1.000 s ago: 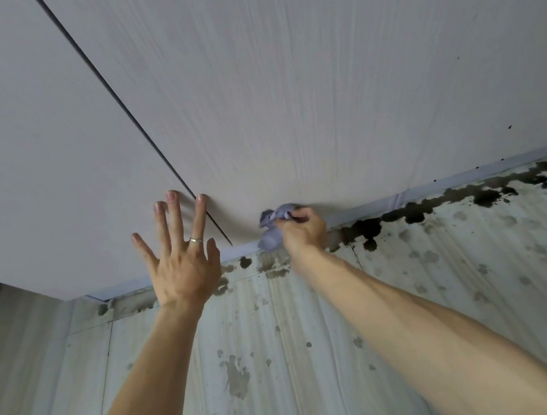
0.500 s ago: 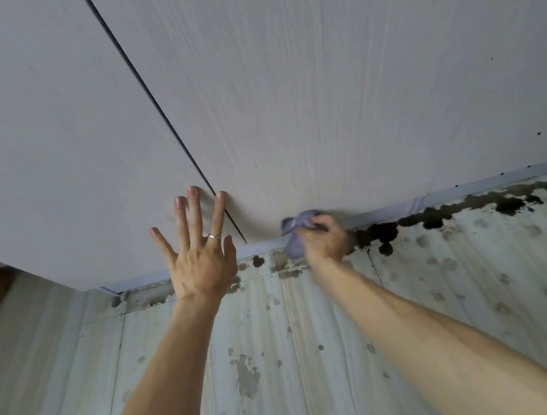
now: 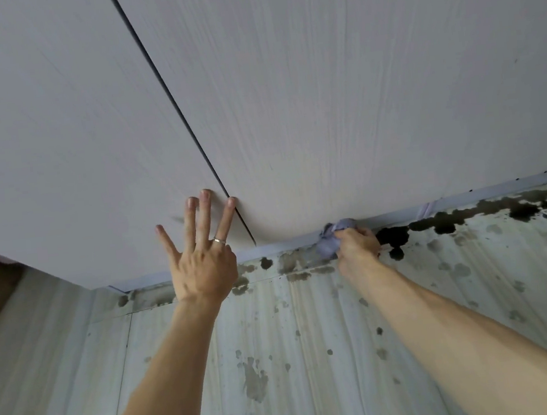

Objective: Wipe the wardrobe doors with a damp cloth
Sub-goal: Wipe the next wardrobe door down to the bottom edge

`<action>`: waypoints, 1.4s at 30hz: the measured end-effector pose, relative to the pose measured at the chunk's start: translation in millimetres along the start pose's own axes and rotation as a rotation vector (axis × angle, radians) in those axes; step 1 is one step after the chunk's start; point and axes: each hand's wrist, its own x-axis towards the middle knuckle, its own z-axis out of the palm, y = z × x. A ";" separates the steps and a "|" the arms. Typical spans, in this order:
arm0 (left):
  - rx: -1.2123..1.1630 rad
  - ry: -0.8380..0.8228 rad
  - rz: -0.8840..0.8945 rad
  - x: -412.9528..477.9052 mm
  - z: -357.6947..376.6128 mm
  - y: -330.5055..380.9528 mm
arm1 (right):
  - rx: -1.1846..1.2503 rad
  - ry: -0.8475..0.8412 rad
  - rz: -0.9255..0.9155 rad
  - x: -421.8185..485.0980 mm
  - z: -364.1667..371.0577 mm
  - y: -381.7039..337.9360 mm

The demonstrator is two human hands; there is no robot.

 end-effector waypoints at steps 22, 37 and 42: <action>-0.046 0.076 -0.080 -4.3 5.6 15.7 | 0.059 0.215 -0.172 40.2 -66.6 -94.5; 0.053 0.009 -0.071 -5.9 0.8 18.5 | -0.210 -0.214 -0.004 -30.4 35.3 14.7; 0.001 -0.035 -0.109 -6.7 -5.2 29.3 | -0.096 -0.089 -0.060 8.4 -5.9 -28.2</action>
